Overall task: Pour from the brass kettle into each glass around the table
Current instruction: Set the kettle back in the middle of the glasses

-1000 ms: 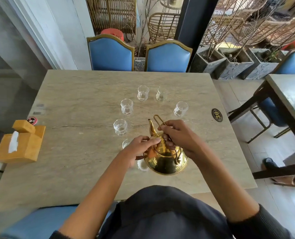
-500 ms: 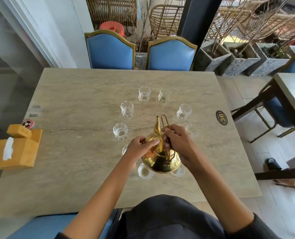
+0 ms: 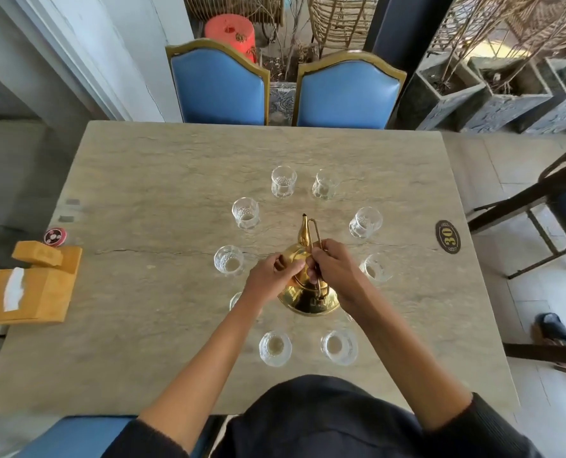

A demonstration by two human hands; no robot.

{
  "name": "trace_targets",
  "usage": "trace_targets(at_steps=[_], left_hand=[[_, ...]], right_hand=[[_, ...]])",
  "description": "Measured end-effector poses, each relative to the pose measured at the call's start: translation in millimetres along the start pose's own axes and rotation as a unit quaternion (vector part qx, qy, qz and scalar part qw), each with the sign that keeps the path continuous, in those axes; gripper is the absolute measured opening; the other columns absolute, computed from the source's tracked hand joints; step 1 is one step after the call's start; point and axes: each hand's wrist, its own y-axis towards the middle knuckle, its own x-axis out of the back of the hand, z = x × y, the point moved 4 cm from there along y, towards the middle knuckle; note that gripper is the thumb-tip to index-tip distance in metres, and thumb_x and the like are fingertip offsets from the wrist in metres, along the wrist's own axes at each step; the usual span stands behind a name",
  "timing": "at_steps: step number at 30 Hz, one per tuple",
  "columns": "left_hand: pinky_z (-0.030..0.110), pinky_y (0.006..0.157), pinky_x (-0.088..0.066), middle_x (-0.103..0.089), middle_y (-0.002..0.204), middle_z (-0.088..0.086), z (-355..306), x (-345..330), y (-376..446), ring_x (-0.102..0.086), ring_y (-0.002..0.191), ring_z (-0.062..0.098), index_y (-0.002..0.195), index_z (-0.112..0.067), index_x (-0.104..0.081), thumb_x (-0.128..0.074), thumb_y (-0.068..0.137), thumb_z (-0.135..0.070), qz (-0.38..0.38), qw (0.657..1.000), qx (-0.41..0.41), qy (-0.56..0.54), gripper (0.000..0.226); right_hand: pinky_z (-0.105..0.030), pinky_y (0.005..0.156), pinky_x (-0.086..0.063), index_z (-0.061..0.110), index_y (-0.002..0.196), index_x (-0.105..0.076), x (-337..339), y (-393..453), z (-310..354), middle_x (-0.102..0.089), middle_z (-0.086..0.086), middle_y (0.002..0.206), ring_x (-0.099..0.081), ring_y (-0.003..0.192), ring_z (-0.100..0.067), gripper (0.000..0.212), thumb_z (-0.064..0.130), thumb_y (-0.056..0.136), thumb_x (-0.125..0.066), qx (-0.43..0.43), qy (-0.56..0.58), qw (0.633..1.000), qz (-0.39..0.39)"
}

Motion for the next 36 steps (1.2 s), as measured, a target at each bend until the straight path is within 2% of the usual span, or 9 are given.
trace_targets(at_steps=[4, 7, 11, 14, 18, 24, 27, 33, 36], left_hand=[[0.021, 0.067, -0.046, -0.070, 0.084, -0.009, -9.0, 3.9, 19.6, -0.064, 0.076, 0.007, 0.101, -0.023, -0.071, -0.060, 0.096, -0.067, -0.035, 0.995, -0.079, 0.047, 0.045], [0.025, 0.065, -0.047, -0.066, 0.081, -0.011, -12.1, 2.8, 37.2, -0.061, 0.072, 0.007, 0.102, -0.026, -0.066, -0.063, 0.106, -0.047, -0.030, 0.990, -0.113, 0.077, 0.022], [0.025, 0.067, -0.044, -0.064, 0.082, -0.014, -9.7, 0.7, 62.8, -0.060, 0.073, 0.003, 0.104, -0.027, -0.063, -0.063, 0.107, -0.038, -0.011, 0.991, -0.099, 0.084, 0.012], [0.028, 0.067, -0.046, -0.065, 0.082, -0.011, -8.7, -0.8, 75.8, -0.061, 0.073, 0.008, 0.104, -0.023, -0.062, -0.063, 0.107, -0.034, -0.007, 0.992, -0.092, 0.083, 0.011], [0.022, 0.063, -0.041, -0.062, 0.084, -0.012, -8.9, -1.6, 87.5, -0.059, 0.074, 0.007, 0.104, -0.021, -0.063, -0.062, 0.107, -0.032, -0.008, 0.993, -0.078, 0.087, 0.012], [0.029, 0.068, -0.047, -0.064, 0.084, -0.010, -2.7, -3.4, 99.5, -0.064, 0.080, 0.016, 0.102, -0.020, -0.063, -0.061, 0.107, -0.031, -0.018, 0.995, -0.062, 0.073, 0.012], [0.025, 0.070, -0.049, -0.061, 0.087, -0.010, -3.5, -3.3, 101.5, -0.061, 0.082, 0.014, 0.118, -0.012, -0.067, -0.062, 0.107, -0.030, -0.031, 0.994, -0.069, 0.075, 0.022], [0.035, 0.082, -0.055, -0.065, 0.104, 0.002, -3.0, -3.8, 104.5, -0.068, 0.096, 0.025, 0.137, -0.002, -0.062, -0.062, 0.108, -0.034, -0.041, 0.993, -0.070, 0.087, 0.043], [0.037, 0.083, -0.057, -0.071, 0.104, 0.005, -3.0, -3.2, 103.4, -0.069, 0.096, 0.026, 0.128, -0.007, -0.065, -0.060, 0.109, -0.042, -0.032, 0.992, -0.073, 0.096, 0.040]], right_hand=[[-0.027, 0.057, -0.047, 0.009, 0.091, -0.056, 0.6, 28.5, 0.4, -0.058, -0.004, 0.073, -0.054, 0.058, -0.012, 0.020, 0.007, 0.104, -0.040, -0.012, 0.013, 1.000, 0.000], [-0.026, 0.055, -0.044, 0.007, 0.091, -0.056, 0.2, 49.2, -5.1, -0.059, -0.006, 0.073, -0.056, 0.062, -0.015, 0.018, 0.007, 0.101, -0.041, -0.019, -0.012, 1.000, -0.006], [-0.017, 0.050, -0.043, 0.006, 0.097, -0.052, -3.2, 67.3, -12.4, -0.056, -0.010, 0.082, -0.053, 0.068, -0.016, 0.014, 0.006, 0.102, -0.039, -0.035, -0.003, 0.999, 0.004], [-0.020, 0.053, -0.042, 0.008, 0.096, -0.051, -4.4, 77.7, -13.0, -0.055, -0.010, 0.084, -0.052, 0.070, -0.016, 0.014, 0.006, 0.102, -0.038, -0.035, -0.007, 0.999, 0.004], [-0.016, 0.051, -0.044, 0.009, 0.096, -0.051, -7.7, 89.3, -15.9, -0.055, -0.009, 0.082, -0.052, 0.070, -0.016, 0.015, 0.005, 0.101, -0.037, -0.030, 0.000, 1.000, -0.003], [-0.027, 0.059, -0.048, 0.003, 0.094, -0.055, -12.2, 97.7, -21.3, -0.058, -0.004, 0.075, -0.055, 0.065, -0.013, 0.016, 0.004, 0.100, -0.041, -0.026, -0.002, 0.999, -0.025], [-0.036, 0.065, -0.049, 0.005, 0.092, -0.055, -12.9, 101.0, -22.7, -0.059, -0.006, 0.078, -0.056, 0.068, -0.015, 0.017, 0.007, 0.101, -0.041, -0.021, 0.001, 1.000, -0.023], [-0.022, 0.060, -0.050, 0.004, 0.099, -0.054, -12.8, 106.0, -25.5, -0.058, -0.006, 0.080, -0.055, 0.070, -0.013, 0.017, 0.010, 0.105, -0.039, -0.031, 0.026, 0.999, -0.010], [-0.026, 0.065, -0.052, -0.004, 0.106, -0.053, -13.6, 110.1, -27.1, -0.058, -0.008, 0.082, -0.055, 0.072, -0.015, 0.019, 0.011, 0.105, -0.040, -0.039, 0.039, 0.998, -0.013]])
